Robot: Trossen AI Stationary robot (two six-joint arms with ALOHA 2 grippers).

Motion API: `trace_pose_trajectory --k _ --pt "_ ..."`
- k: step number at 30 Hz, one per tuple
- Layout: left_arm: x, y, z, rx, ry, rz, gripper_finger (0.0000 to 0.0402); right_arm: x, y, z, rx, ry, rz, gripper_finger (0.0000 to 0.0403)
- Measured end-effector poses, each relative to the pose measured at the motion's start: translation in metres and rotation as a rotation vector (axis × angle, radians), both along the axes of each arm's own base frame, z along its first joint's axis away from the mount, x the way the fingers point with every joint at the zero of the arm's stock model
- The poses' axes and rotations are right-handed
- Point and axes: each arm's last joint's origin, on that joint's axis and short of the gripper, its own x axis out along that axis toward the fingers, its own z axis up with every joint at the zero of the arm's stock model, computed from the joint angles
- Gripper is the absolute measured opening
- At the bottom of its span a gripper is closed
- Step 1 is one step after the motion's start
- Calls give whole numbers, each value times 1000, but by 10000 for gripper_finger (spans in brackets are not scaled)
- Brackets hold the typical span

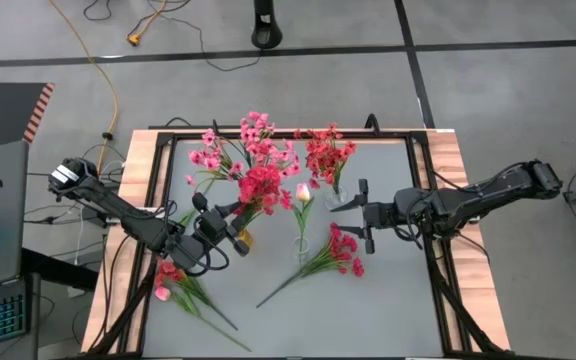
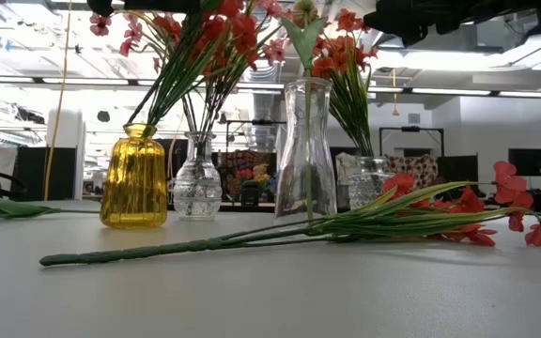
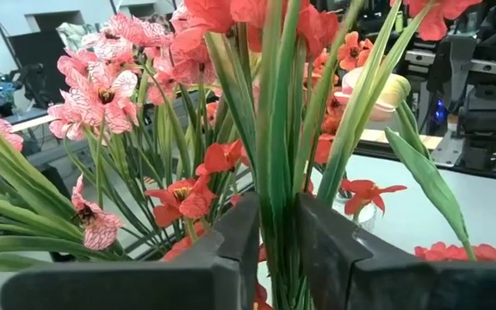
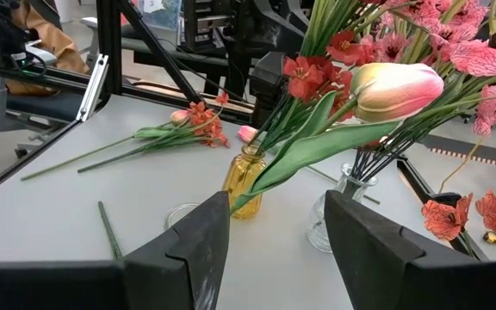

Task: Sort flowers into vase by color
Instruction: Put the left red flowers into the yellow vase

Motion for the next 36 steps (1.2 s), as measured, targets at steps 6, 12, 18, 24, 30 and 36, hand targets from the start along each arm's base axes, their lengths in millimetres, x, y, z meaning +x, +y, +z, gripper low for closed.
trace_pose_trajectory --k 6,12,18,24,30,36 --pt "0 0 0 -1 -6 10 11 0 0 0 0 0 0 218" --pt "0 0 3 -14 -38 27 2 0 0 0 0 0 0 218" --pt "-1 1 6 -47 -92 60 0 0 0 0 0 0 0 218" --pt "-1 1 4 -65 -106 65 0 0 0 0 0 0 0 218" --pt "-4 5 -11 -88 -123 79 0 0 0 0 0 0 0 218" --pt "-2 11 -13 -96 -133 98 0 0 0 0 0 -1 0 218"
